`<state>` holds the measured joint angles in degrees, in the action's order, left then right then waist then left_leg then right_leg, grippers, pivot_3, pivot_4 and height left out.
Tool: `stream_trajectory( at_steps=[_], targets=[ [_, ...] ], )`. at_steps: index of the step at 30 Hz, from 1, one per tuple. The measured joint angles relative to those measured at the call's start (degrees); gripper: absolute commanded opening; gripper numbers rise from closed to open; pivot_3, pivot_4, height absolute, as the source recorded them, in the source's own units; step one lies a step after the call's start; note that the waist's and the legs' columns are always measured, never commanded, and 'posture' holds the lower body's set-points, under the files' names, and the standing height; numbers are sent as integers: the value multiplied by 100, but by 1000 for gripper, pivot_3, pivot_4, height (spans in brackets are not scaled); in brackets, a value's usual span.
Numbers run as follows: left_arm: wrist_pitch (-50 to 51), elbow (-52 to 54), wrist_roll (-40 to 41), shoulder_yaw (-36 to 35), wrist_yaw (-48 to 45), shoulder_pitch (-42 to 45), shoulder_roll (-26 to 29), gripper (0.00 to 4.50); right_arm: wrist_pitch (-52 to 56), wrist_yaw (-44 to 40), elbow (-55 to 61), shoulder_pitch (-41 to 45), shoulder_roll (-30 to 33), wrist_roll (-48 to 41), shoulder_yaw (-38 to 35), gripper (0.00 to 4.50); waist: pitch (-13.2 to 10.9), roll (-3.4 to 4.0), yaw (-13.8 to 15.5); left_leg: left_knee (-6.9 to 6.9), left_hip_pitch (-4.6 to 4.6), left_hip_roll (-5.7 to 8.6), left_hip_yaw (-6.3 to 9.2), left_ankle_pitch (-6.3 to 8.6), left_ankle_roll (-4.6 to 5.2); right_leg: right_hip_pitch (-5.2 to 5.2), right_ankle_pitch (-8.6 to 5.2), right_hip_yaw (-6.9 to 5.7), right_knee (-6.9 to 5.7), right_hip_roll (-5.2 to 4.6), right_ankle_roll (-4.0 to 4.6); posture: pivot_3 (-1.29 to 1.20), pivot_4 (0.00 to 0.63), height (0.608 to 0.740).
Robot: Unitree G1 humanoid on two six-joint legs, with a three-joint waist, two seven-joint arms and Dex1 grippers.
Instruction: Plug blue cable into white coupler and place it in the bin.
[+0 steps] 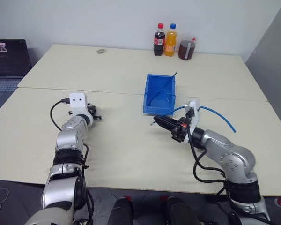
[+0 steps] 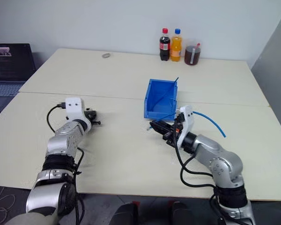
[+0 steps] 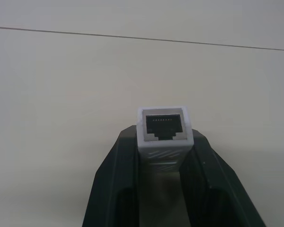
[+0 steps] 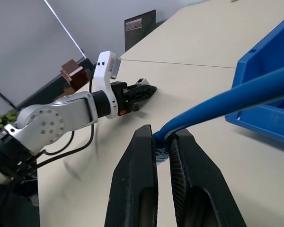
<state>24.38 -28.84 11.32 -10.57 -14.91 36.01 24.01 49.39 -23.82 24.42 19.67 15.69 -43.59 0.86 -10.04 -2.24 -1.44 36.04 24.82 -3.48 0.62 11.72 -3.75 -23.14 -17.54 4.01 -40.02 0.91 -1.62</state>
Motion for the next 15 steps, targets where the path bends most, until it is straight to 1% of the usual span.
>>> stream_trajectory(
  at_steps=[1,3,5,7,11,15],
  targets=[
    [76,200,15,131,-242,-100,7,794,1,-11,89,-53,69,-5,-1,81,0,0,1,3,0,0,3,0,0,2,0,-2,0,0,0,0,150,740],
    [310,836,142,591,-1045,-379,126,794,4,-118,346,-239,392,-10,8,81,0,0,-5,2,0,1,2,0,0,2,0,0,0,1,0,0,150,740],
    [412,1457,271,1114,-2003,-625,359,794,1,-235,607,-458,735,24,26,80,0,0,-23,1,-1,-2,3,0,1,2,0,0,1,4,1,0,150,740],
    [264,1927,323,1656,-3005,-783,676,794,-26,-369,836,-636,1020,110,92,80,0,1,-35,0,-2,-4,6,0,1,2,-1,-1,0,8,2,0,150,740],
    [-612,2186,199,2426,-4563,-832,1123,794,-251,-639,1035,-825,1461,475,374,80,0,5,-75,1,-7,-10,8,0,4,1,0,2,-1,21,7,0,150,740],
    [-1266,2087,54,2884,-5537,-780,1197,794,-530,-772,1073,-909,1499,725,564,80,0,5,-49,4,-5,-10,10,0,5,2,-2,1,-1,23,2,0,150,740]
  ],
)
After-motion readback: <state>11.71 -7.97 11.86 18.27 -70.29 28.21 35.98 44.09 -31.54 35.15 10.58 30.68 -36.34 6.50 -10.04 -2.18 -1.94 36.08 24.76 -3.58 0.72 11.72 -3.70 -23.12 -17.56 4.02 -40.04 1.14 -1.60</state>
